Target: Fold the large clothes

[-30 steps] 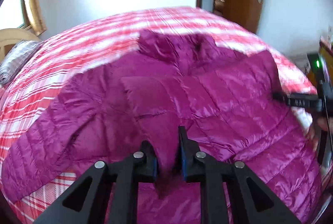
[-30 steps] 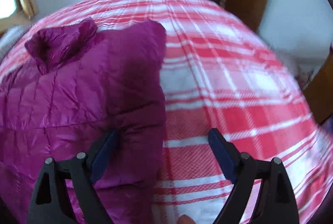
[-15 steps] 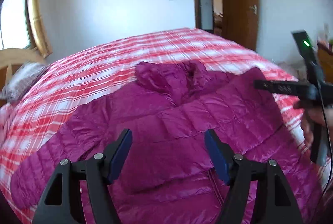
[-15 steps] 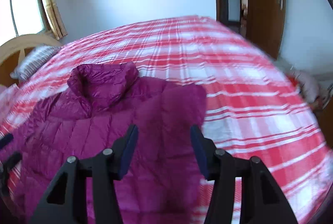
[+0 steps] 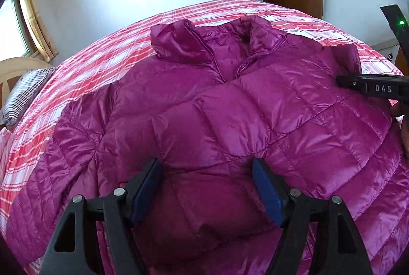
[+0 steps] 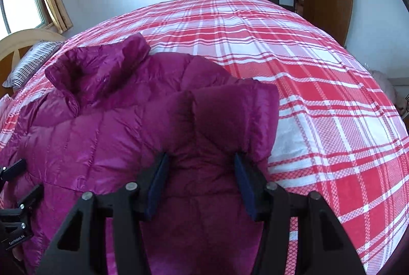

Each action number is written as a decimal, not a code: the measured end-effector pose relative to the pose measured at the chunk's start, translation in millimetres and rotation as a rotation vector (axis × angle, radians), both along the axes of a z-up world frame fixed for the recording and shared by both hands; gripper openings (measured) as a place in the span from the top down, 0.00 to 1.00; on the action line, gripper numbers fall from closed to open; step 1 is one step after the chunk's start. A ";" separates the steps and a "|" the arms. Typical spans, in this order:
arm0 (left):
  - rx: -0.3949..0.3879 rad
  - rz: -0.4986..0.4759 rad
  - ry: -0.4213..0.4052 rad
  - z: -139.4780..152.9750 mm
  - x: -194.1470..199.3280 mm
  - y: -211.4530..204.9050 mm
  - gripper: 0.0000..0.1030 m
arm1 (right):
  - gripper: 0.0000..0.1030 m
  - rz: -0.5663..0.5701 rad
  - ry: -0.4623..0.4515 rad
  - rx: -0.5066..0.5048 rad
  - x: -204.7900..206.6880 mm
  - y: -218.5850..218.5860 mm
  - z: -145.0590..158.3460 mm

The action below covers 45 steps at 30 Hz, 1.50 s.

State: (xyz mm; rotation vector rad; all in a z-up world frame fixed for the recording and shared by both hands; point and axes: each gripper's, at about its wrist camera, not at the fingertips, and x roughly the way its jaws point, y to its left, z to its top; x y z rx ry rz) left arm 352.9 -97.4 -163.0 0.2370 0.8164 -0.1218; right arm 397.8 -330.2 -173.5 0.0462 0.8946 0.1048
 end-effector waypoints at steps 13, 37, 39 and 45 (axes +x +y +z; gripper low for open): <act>-0.083 0.002 0.030 -5.0 10.3 14.4 0.24 | 0.44 -0.013 -0.023 -0.156 0.9 19.6 -5.9; -0.101 -0.009 0.037 -7.1 10.2 13.4 0.17 | 0.31 0.042 0.001 -0.204 -24.0 75.4 -5.3; -0.107 -0.011 0.038 -7.3 10.5 13.6 0.16 | 0.31 0.039 -0.008 -0.216 -25.6 77.2 -7.9; -0.166 -0.027 0.032 1.7 5.4 22.0 0.16 | 0.31 0.035 -0.019 -0.232 -28.6 77.1 -9.5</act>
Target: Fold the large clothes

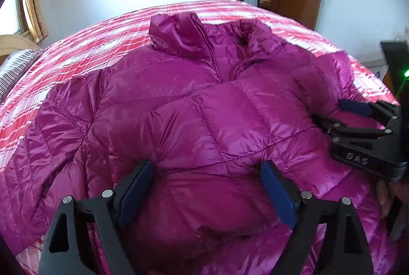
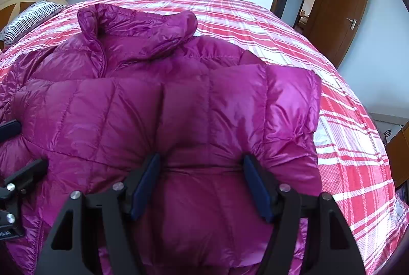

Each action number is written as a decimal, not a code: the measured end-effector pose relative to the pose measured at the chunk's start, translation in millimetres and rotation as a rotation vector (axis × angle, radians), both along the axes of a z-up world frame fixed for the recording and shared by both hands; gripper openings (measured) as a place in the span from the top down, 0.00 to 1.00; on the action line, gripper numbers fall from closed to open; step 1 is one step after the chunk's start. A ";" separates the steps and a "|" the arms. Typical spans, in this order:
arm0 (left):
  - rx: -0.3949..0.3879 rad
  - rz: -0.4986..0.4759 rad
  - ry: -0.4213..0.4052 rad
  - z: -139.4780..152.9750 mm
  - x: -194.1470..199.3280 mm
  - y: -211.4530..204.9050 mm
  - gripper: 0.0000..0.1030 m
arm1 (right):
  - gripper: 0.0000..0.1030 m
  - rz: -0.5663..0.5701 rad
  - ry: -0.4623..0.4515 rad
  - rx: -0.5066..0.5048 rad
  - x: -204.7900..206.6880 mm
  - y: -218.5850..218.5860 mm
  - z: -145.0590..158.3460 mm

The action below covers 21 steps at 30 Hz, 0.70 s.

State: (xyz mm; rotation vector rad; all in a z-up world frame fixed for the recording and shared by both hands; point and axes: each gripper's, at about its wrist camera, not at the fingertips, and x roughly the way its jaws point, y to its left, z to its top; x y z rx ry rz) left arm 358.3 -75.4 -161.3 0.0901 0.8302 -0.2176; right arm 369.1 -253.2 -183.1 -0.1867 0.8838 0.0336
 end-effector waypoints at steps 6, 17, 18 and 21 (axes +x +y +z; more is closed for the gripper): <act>-0.037 0.040 -0.045 42.4 -33.1 37.1 0.16 | 0.30 -0.015 0.032 -0.010 3.5 2.5 9.9; 0.000 0.320 -0.056 45.4 -102.5 185.1 0.15 | 0.23 0.191 -0.031 0.083 -24.2 92.2 36.9; -0.017 0.353 -0.046 41.7 -108.8 199.7 0.15 | 0.23 0.194 -0.012 0.081 -21.6 96.8 28.4; -0.046 0.442 -0.035 31.9 -130.3 239.2 0.15 | 0.21 0.188 0.031 0.055 -14.2 101.7 4.0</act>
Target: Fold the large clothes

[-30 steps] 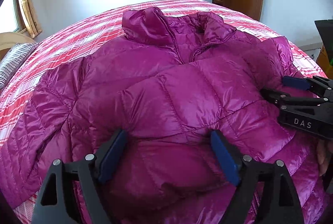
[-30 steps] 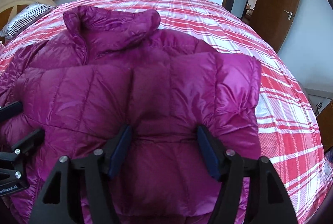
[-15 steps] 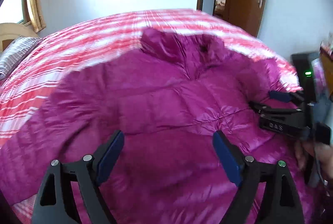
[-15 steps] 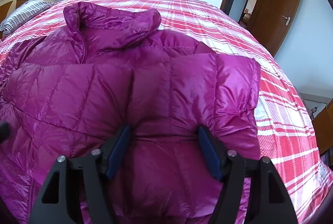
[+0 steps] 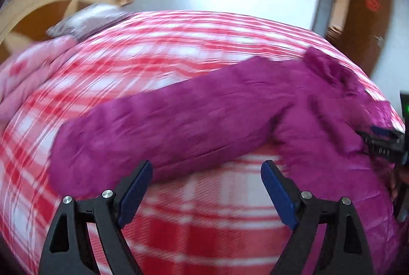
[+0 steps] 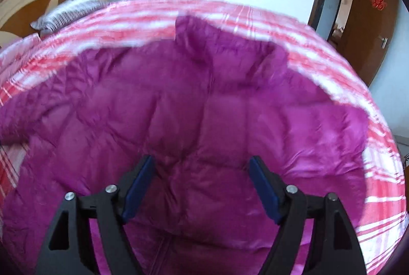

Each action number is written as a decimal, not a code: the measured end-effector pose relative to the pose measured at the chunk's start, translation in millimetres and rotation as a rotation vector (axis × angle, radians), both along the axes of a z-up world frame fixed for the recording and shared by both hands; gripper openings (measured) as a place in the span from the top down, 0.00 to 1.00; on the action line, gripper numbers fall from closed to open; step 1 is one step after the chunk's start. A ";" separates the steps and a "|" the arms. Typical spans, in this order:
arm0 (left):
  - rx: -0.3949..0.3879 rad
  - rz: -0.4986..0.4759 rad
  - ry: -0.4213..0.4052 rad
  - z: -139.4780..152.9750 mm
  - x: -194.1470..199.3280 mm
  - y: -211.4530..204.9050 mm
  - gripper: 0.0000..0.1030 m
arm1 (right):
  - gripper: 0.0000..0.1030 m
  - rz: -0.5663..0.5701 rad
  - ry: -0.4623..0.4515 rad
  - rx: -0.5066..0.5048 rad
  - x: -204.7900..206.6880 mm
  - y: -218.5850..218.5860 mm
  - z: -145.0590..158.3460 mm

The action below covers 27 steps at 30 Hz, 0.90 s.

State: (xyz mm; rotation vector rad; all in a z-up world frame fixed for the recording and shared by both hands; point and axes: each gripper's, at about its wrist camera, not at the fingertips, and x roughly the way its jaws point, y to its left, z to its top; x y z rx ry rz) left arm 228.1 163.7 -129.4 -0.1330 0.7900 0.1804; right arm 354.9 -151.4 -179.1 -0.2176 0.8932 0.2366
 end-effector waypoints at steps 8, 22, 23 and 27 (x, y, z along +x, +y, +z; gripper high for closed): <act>-0.276 0.197 -0.032 -19.8 -46.1 88.7 0.16 | 0.13 -0.023 -0.010 -0.002 -1.2 -1.2 -5.1; -0.605 0.375 -0.189 -36.4 -44.7 144.0 0.17 | 0.09 -0.040 -0.035 -0.015 -7.3 -1.3 -5.2; -0.596 0.379 -0.191 -36.7 -42.6 144.5 0.18 | 0.09 -0.040 -0.035 -0.013 -7.6 -1.7 -5.2; -0.554 0.403 -0.184 -39.2 -41.7 146.0 0.29 | 0.09 -0.040 -0.036 -0.013 -7.6 -2.0 -5.2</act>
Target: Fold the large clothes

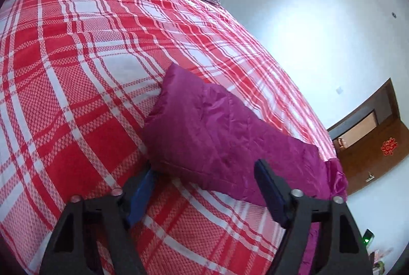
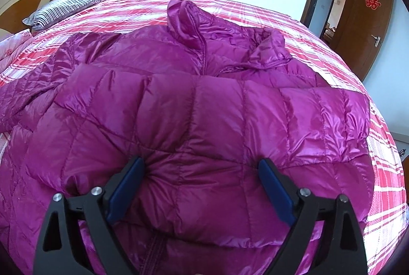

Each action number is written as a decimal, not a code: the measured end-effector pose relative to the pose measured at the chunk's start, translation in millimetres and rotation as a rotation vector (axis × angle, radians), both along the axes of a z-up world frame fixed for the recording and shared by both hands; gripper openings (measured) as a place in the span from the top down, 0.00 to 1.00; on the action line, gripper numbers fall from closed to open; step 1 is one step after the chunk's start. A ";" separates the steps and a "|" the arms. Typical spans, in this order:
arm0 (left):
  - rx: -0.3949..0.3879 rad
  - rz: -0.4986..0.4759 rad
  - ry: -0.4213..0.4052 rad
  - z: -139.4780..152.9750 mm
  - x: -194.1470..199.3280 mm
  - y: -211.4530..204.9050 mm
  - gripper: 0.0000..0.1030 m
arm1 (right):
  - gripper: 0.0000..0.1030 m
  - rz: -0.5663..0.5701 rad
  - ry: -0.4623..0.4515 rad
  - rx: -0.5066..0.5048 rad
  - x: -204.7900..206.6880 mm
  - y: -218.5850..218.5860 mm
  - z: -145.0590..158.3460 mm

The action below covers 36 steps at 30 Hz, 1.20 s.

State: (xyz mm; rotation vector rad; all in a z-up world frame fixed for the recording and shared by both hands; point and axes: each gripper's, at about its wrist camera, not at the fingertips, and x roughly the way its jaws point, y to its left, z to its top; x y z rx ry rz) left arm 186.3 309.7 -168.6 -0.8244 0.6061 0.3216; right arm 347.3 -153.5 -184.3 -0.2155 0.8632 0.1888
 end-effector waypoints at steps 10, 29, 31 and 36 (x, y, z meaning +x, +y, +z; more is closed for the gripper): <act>-0.145 0.033 -0.028 -1.6 -15.2 -14.7 0.42 | 0.09 -0.003 -0.008 -0.014 -1.8 0.7 0.6; -0.079 0.050 -0.026 -17.4 10.6 3.9 0.96 | 0.08 -0.006 -0.012 -0.012 -3.0 0.4 2.0; -0.059 0.048 -0.041 -14.6 5.4 5.9 0.97 | 0.08 -0.005 -0.012 -0.013 -3.3 0.7 1.8; 0.001 0.034 -0.103 12.3 -2.3 2.6 0.98 | 0.07 -0.007 -0.011 -0.014 -3.3 0.7 1.8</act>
